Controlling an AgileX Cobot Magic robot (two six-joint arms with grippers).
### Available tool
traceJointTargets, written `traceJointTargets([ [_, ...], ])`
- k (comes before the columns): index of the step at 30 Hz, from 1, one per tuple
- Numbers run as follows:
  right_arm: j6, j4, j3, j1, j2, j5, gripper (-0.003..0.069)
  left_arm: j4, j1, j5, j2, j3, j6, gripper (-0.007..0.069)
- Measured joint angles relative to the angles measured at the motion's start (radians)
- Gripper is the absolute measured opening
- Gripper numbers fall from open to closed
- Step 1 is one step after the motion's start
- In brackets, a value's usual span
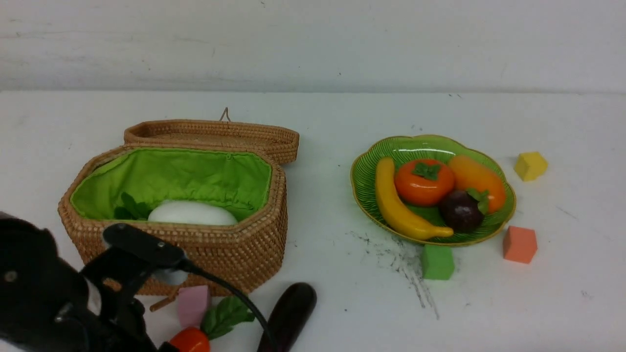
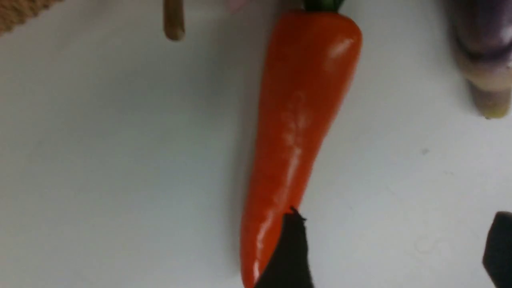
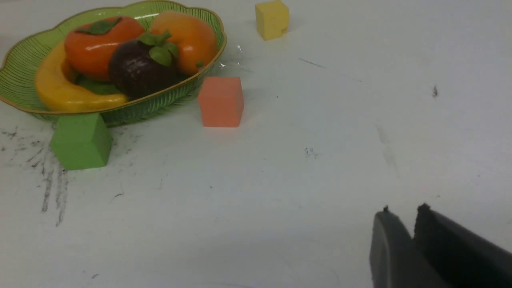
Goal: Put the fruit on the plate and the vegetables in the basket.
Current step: Use the left arm to grab a carrot and put it into the left basket
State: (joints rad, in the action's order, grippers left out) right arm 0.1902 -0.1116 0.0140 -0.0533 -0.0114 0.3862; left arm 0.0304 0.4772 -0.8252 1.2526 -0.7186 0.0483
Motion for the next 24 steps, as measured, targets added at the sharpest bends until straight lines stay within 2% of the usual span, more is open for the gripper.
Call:
traceJointTargets([
  [3, 0.0, 0.0, 0.0, 0.0, 0.0, 0.0, 0.0109, -0.045, 0.012, 0.07, 0.082, -0.001, -0.016, 0.0639],
  [8, 0.0, 0.0, 0.0, 0.0, 0.0, 0.0, 0.0111, -0.118, 0.013, 0.163, 0.227, -0.006, -0.023, 0.0623],
  [14, 0.0, 0.0, 0.0, 0.0, 0.0, 0.0, 0.012, -0.143, 0.013, 0.225, 0.356, -0.02, -0.025, 0.0522],
  [17, 0.0, 0.0, 0.0, 0.0, 0.0, 0.0, 0.0123, -0.114, 0.013, 0.217, 0.366, -0.029, -0.026, 0.0413],
  [19, 0.0, 0.0, 0.0, 0.0, 0.0, 0.0, 0.0126, -0.105, 0.013, 0.211, 0.366, -0.029, -0.027, 0.0367],
  [24, 0.0, 0.0, 0.0, 0.0, 0.0, 0.0, 0.013, -0.097, 0.013, 0.172, 0.351, -0.028, -0.027, 0.0373],
])
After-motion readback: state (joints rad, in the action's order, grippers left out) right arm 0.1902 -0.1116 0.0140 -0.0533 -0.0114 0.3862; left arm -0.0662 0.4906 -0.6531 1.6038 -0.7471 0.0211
